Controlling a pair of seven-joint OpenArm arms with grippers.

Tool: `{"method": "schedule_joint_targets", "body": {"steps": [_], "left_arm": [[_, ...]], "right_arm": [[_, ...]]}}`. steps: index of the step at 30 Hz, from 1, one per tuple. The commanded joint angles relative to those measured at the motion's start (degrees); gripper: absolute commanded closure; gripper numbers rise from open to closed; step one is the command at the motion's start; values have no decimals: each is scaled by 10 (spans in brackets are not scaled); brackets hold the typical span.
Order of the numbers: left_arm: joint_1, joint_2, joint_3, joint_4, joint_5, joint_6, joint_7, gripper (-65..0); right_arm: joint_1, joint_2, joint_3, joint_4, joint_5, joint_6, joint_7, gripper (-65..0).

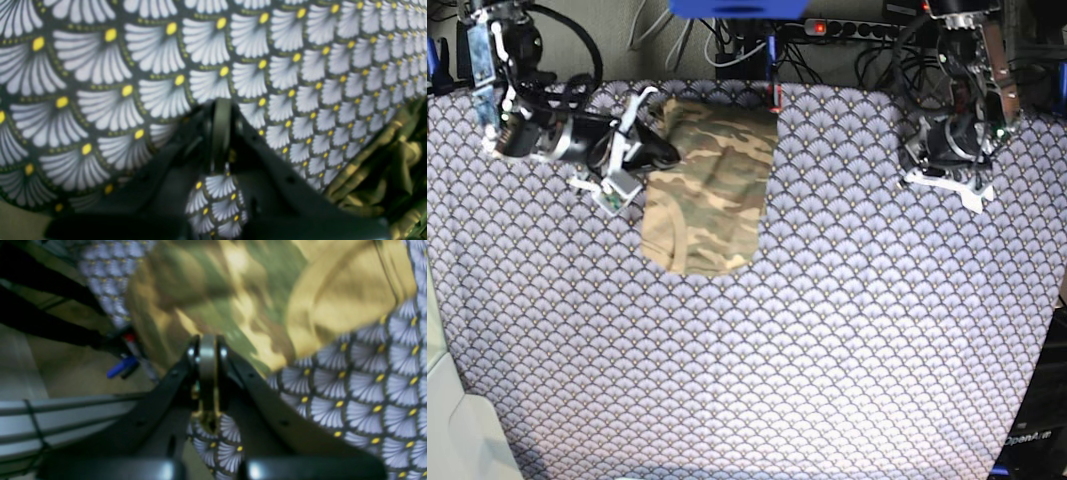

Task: Fold the T-shirt properly
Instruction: 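Grasp the bundle's edge with the right gripper and straighten it, then smooth and tuck the bundle's edges with the right gripper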

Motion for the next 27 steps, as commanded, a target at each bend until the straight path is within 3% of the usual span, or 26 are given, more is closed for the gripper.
{"method": "schedule_joint_targets", "body": {"steps": [1, 9, 15, 19, 21, 27], "left_arm": [[-5, -5, -2, 11, -5, -2, -3, -3], [-7, -5, 1, 11, -5, -2, -3, -3], [-8, -4, 2, 11, -5, -2, -3, -3], [-8, -4, 2, 11, -5, -2, -3, -3], [-8, -4, 2, 11, -5, -2, -3, -3], [-5, -5, -3, 11, -5, -2, -3, -3]], "right_arm": [[8, 2, -7, -5, 13, 4, 23, 0], [16, 5, -29, -102, 12, 4, 77, 0], [11, 22, -24, -34, 15, 4, 74, 0], [32, 24, -26, 69, 16, 4, -13, 0], [55, -1, -34, 78, 17, 4, -53, 0], [90, -41, -100, 35, 13, 4, -54, 0]]}}
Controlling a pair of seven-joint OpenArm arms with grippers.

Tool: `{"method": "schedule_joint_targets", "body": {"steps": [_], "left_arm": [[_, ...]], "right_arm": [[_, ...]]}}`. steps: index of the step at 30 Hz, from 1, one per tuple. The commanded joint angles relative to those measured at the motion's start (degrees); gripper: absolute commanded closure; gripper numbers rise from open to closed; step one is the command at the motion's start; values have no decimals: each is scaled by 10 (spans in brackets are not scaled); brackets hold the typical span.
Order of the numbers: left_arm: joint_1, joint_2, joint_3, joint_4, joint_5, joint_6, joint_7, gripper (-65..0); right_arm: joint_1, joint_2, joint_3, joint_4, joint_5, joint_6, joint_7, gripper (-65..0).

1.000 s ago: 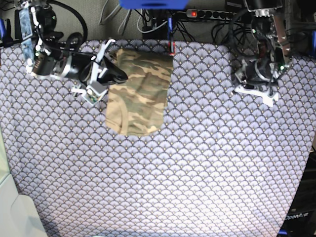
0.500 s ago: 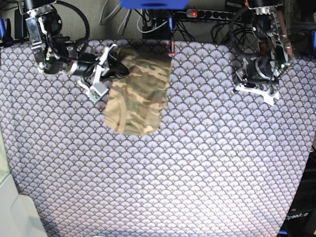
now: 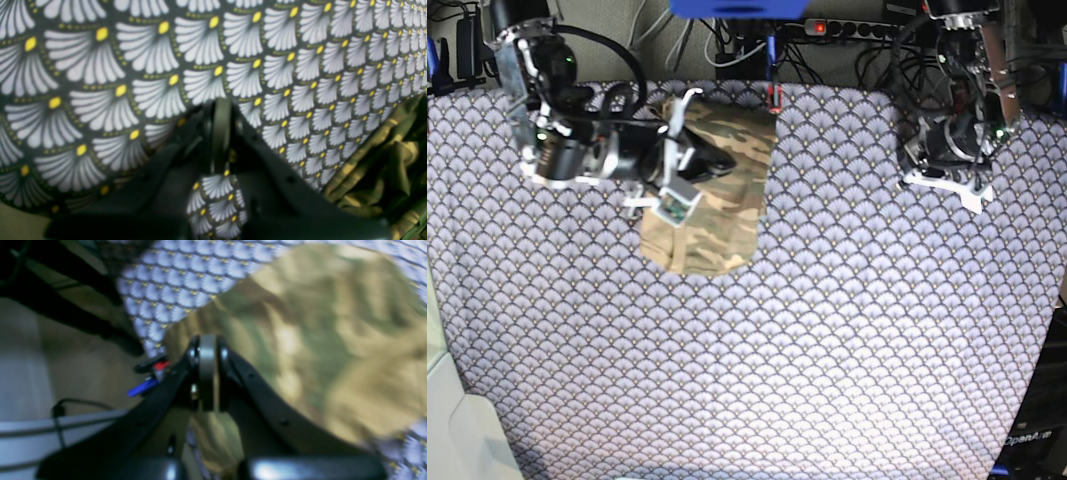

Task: Fold the T-shirt properly
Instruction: 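Smooth and tuck the bundle's edges with the right gripper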

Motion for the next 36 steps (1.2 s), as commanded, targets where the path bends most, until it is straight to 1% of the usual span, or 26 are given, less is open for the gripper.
{"method": "schedule_joint_targets", "body": {"steps": [1, 6, 9, 12, 14, 16, 17, 20, 22, 25, 27, 30, 36], "left_arm": [[-4, -6, -3, 11, -5, -2, -3, -3], [-4, -12, -3, 11, -5, -2, -3, -3], [0, -13, -3, 11, -5, -2, -3, -3], [0, -13, -3, 11, -5, -2, -3, -3], [0, -13, -3, 11, -5, -2, -3, -3], [0, -13, -2, 11, -5, -2, -3, -3], [0, -13, -2, 11, -5, -2, -3, -3], [0, -13, -2, 11, -5, -2, -3, -3], [1, -13, -2, 11, -5, -2, -3, -3], [6, -13, -3, 11, -5, -2, -3, -3], [8, -12, -3, 11, -5, -2, -3, -3], [9, -10, -3, 11, -5, -2, -3, -3], [15, -8, 1, 11, -5, -2, -3, -3]], "right_arm": [[10, -2, -10, -9, 9, 4, 19, 0], [11, -2, -47, -127, 8, 4, 102, -1], [29, 7, -77, -194, 8, 4, 136, 0], [34, 10, -101, -216, 9, 4, 157, 0], [34, 11, -105, -201, 9, 4, 153, 0], [35, 12, -101, -158, 9, 4, 131, 0], [39, 17, -100, -130, 9, 4, 113, 0], [67, 17, -99, -59, 11, 4, 54, 0], [96, 8, -99, -35, 10, 4, 15, 0], [133, -6, -100, -38, 9, 4, -6, 0], [152, -7, -103, -57, 9, 4, -6, 0], [188, -14, -112, -129, 9, 4, 5, -1], [244, -18, -153, -298, 9, 4, 88, -1]]}}
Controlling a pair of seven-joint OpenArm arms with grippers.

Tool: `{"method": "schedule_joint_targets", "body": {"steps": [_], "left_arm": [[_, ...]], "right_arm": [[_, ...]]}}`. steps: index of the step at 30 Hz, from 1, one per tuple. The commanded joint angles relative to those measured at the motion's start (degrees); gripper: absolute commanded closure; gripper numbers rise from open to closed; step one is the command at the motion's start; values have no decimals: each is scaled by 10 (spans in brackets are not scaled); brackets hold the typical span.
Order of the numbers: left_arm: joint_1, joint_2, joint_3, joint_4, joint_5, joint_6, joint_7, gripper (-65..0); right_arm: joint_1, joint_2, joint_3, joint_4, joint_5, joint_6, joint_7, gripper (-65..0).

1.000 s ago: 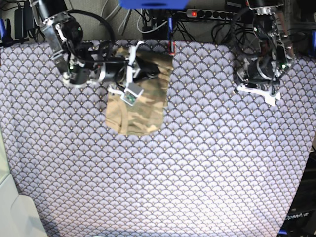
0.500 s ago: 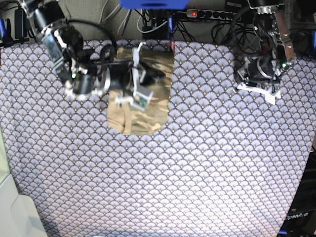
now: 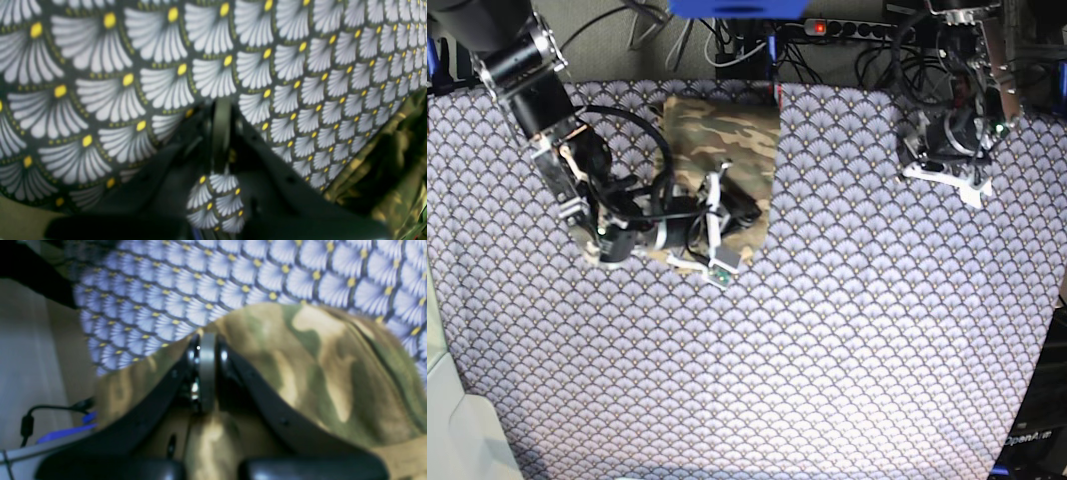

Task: Fold the T-shirt properly
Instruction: 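Smooth and tuck the bundle's edges with the right gripper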

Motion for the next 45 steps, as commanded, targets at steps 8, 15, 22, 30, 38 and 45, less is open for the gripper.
{"method": "schedule_joint_targets", "body": {"steps": [8, 15, 22, 30, 38, 45], "left_arm": [[7, -10, -3, 36, -2, -2, 2, -3], [-1, -9, -4, 48, -2, -1, 39, -3], [-1, -9, -4, 49, -2, -1, 41, -3], [5, -10, -4, 49, 0, -1, 42, -3], [6, -11, -4, 78, 2, -1, 43, -3], [3, -11, -4, 110, 1, -1, 43, -3]], "right_arm": [[32, -10, -64, -138, 8, 4, 118, -2], [46, -8, -92, -110, 10, 4, 107, 0], [74, -10, -57, -18, 8, 4, 44, 0], [140, -11, -58, -158, 8, 4, 102, -1], [164, -17, -59, -327, 7, 4, 187, -1], [158, -7, -55, -243, -25, 4, 123, 0]]}}
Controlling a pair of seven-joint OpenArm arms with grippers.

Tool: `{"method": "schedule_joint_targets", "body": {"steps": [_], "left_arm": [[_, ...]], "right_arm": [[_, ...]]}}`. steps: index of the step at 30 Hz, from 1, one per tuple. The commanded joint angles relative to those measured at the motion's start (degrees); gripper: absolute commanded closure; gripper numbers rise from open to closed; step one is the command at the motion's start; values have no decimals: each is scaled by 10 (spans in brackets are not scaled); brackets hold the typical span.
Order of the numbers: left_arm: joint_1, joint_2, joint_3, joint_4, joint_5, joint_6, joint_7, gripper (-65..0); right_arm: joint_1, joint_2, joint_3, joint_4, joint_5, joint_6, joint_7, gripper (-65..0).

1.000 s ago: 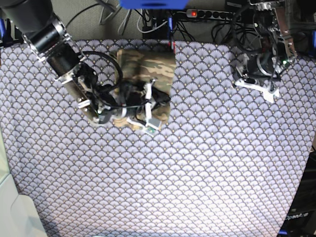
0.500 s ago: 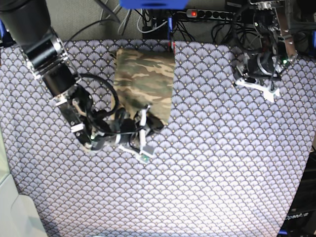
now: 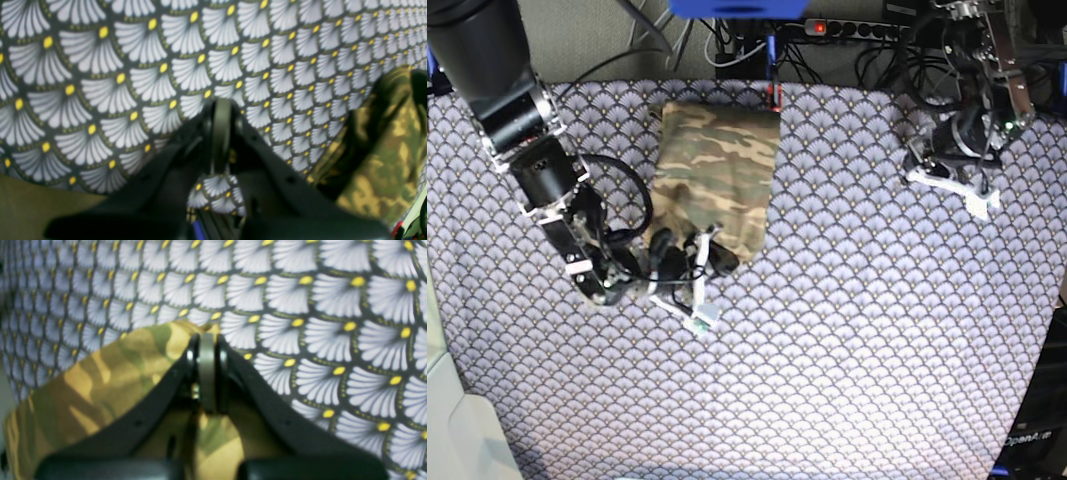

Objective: Fold the T-shirt properly

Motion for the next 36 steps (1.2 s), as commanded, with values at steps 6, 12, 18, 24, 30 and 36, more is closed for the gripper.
{"method": "schedule_joint_targets", "body": {"steps": [6, 12, 18, 24, 30, 36], "left_arm": [[-2, -26, -2, 63, -9, -2, -4, -3], [21, -40, 2, 65, -10, -3, -4, -3], [56, -51, -1, 72, -6, -27, -7, -4], [125, -72, -2, 80, -4, -85, -9, -4], [175, -76, 3, 95, -5, -90, -9, -4], [228, -71, 3, 97, -5, -94, -20, -4]], "right_arm": [[-43, 43, 64, 240, 7, 4, -109, 0], [-138, 72, 144, 465, 7, 4, -214, 0], [-265, 101, 243, 598, -24, 4, -273, 0], [-411, 132, 371, 621, -26, 4, -270, 0], [-538, 166, 456, 623, -26, 4, -212, 0], [-683, 172, 528, 623, -26, 4, -127, 0]]}}
